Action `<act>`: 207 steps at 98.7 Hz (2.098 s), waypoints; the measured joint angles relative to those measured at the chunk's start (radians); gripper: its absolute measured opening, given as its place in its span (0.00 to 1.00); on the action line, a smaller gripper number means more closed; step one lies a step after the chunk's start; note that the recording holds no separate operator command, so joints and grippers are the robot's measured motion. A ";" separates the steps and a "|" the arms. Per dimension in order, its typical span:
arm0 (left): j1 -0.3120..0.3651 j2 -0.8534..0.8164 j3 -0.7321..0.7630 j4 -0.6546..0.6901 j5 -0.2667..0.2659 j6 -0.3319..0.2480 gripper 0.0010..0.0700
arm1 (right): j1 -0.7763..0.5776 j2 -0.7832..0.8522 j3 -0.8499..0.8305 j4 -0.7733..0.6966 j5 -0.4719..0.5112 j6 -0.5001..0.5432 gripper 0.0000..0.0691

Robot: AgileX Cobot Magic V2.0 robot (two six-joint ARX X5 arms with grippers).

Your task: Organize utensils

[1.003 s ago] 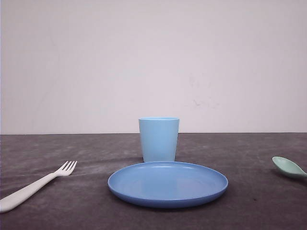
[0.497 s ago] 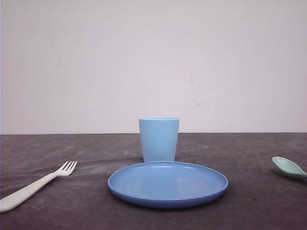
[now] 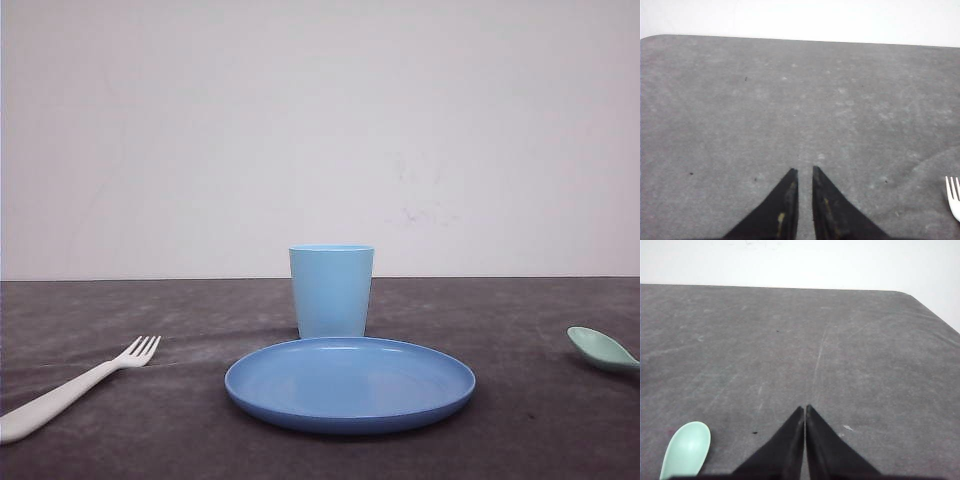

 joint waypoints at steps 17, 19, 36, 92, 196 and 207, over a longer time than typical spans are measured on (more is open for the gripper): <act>0.000 0.000 0.000 0.000 0.000 0.000 0.02 | 0.000 0.000 0.000 0.010 0.000 0.000 0.00; 0.000 0.000 0.000 0.000 0.000 0.000 0.02 | 0.000 0.000 0.000 0.013 0.000 0.000 0.00; 0.000 0.000 0.000 0.001 0.000 -0.006 0.02 | 0.000 0.000 0.000 0.058 -0.025 0.033 0.00; 0.000 0.000 -0.011 0.034 0.002 -0.232 0.02 | 0.000 0.000 0.000 0.059 -0.130 0.304 0.00; -0.075 0.644 0.699 -0.261 0.100 -0.127 0.09 | 0.095 0.646 0.779 -0.353 -0.131 0.106 0.01; -0.087 0.644 0.699 -0.261 0.100 -0.121 0.41 | 0.099 0.645 0.779 -0.355 -0.131 0.105 0.12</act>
